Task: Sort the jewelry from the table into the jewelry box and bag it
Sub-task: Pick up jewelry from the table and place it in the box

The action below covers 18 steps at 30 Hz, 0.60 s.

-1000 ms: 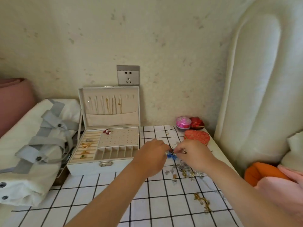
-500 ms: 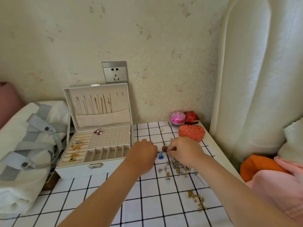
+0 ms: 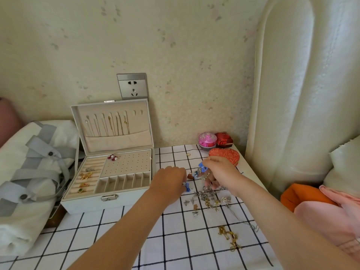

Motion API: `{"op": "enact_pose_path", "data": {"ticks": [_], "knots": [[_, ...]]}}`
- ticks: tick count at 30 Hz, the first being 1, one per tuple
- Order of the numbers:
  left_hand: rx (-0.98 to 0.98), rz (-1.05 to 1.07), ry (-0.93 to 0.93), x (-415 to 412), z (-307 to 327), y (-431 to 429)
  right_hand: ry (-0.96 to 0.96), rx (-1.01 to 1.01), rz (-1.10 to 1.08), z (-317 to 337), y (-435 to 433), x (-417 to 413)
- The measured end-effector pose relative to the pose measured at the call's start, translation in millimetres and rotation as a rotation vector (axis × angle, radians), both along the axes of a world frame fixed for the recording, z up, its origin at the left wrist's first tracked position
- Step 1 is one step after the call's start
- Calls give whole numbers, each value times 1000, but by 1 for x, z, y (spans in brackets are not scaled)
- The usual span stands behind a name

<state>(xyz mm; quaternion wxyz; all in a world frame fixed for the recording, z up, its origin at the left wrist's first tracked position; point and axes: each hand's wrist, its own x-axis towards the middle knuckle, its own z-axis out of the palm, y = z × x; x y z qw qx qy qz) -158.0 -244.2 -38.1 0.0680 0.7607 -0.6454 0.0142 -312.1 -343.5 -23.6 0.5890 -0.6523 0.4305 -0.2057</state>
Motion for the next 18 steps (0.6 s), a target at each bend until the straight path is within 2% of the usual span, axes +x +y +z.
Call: {"op": "enact_pose_path", "data": {"ticks": [3, 7, 14, 18], "knots": [[-52, 4, 87, 0, 5, 3, -62, 112, -14, 2, 0, 2], [-173, 56, 227, 6, 21, 8, -123, 133, 23, 7, 4, 7], [-287, 137, 410, 29, 40, 34, -135, 48, 136, 23, 26, 32], [-316, 175, 504, 48, 48, 68, -73, -58, 178, 32, 42, 54]]}}
